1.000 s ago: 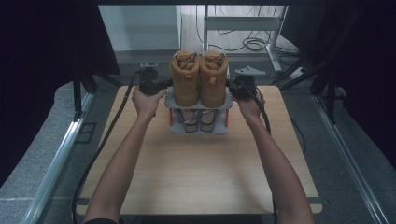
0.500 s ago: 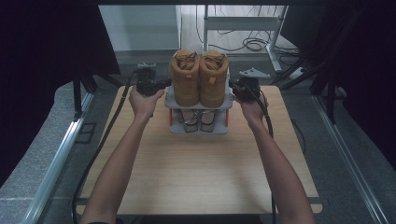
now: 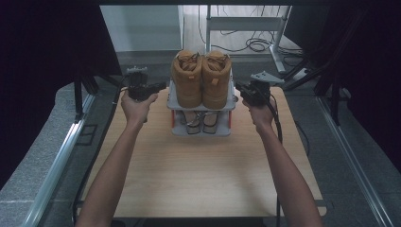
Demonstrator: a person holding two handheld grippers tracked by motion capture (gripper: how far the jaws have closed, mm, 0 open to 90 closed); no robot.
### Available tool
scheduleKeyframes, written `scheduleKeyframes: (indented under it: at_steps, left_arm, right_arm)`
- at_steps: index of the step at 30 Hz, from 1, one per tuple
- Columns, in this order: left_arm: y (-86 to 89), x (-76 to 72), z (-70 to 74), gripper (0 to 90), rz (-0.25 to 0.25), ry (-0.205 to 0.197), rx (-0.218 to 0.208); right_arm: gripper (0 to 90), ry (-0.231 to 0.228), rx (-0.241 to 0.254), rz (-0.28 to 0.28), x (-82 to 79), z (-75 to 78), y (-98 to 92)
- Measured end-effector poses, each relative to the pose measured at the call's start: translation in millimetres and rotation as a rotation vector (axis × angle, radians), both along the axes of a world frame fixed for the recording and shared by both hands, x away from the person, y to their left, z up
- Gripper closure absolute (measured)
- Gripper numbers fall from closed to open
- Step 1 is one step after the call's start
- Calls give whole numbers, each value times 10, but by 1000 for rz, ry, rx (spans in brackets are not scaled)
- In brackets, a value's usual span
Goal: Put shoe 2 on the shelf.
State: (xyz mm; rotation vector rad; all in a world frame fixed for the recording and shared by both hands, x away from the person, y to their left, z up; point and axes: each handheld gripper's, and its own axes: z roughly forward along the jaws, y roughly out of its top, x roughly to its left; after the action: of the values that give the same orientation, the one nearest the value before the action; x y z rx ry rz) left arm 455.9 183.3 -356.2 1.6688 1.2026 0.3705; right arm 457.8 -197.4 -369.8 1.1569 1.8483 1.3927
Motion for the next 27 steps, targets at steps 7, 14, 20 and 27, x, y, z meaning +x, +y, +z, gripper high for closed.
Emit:
scheduleKeyframes:
  at_steps: [7,14,20,27]
  left_arm:
    - [31,-158,-2,883,-21,-25,-3]
    - [169,-378,-29,880,-35,-53,-49]
    - [255,-600,-203,877,-36,-60,-39]
    - [310,-882,-473,682,-51,-66,-15]
  right_arm:
    - [893,-9,29,9,-98,4,-72]
    - [883,-15,64,20,-285,-59,-182]
    - [861,-3,85,34,-467,-191,-299]
    - [677,-4,95,41,-727,-422,-436]
